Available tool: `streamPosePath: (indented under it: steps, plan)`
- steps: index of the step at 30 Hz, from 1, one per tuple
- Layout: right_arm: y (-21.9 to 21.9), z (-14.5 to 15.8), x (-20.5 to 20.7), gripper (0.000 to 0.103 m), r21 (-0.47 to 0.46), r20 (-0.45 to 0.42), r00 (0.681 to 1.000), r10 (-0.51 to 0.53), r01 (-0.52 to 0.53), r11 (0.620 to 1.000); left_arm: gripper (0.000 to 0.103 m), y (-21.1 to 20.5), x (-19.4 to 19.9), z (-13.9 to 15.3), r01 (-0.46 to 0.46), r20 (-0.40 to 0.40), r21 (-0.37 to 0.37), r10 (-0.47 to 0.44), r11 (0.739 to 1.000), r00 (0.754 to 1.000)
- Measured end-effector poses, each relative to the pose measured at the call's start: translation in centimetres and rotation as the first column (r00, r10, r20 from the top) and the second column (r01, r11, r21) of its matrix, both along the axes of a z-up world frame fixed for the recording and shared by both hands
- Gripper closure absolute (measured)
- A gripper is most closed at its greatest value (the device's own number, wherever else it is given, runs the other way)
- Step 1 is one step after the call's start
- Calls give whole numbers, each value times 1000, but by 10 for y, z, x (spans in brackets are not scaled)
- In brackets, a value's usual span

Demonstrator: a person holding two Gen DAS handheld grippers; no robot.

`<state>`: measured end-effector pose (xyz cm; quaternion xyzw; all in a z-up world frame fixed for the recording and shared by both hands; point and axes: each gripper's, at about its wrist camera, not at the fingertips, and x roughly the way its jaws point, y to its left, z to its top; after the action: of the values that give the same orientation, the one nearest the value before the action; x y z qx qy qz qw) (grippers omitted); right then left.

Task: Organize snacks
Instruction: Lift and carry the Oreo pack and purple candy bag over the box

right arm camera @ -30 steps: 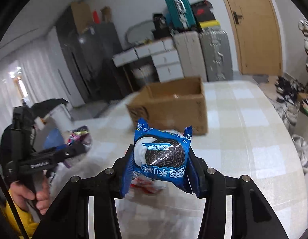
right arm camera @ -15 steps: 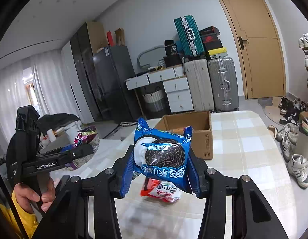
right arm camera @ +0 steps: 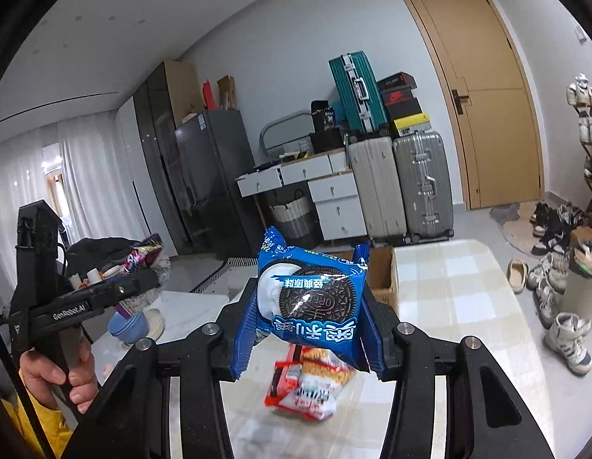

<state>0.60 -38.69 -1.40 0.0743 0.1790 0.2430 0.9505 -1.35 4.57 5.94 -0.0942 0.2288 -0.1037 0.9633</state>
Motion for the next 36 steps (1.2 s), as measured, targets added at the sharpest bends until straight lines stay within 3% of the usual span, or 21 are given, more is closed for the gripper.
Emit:
streamPosePath:
  steps: [8, 17, 27, 36]
  plan:
    - [22, 42, 48, 55, -56, 51, 997, 50, -47, 997, 35, 1, 45, 27, 9, 28, 13, -9, 1000, 1000]
    - [43, 65, 127, 55, -76, 6, 997, 82, -81, 994, 35, -11, 125, 30, 31, -19, 17, -31, 999, 999]
    - [58, 36, 240, 55, -84, -115, 991, 70, -80, 993, 35, -18, 242, -20, 27, -167, -17, -29, 999, 985]
    - [67, -7, 306, 55, -96, -206, 976, 74, -95, 991, 35, -35, 338, -69, 42, -256, -5, -42, 999, 966]
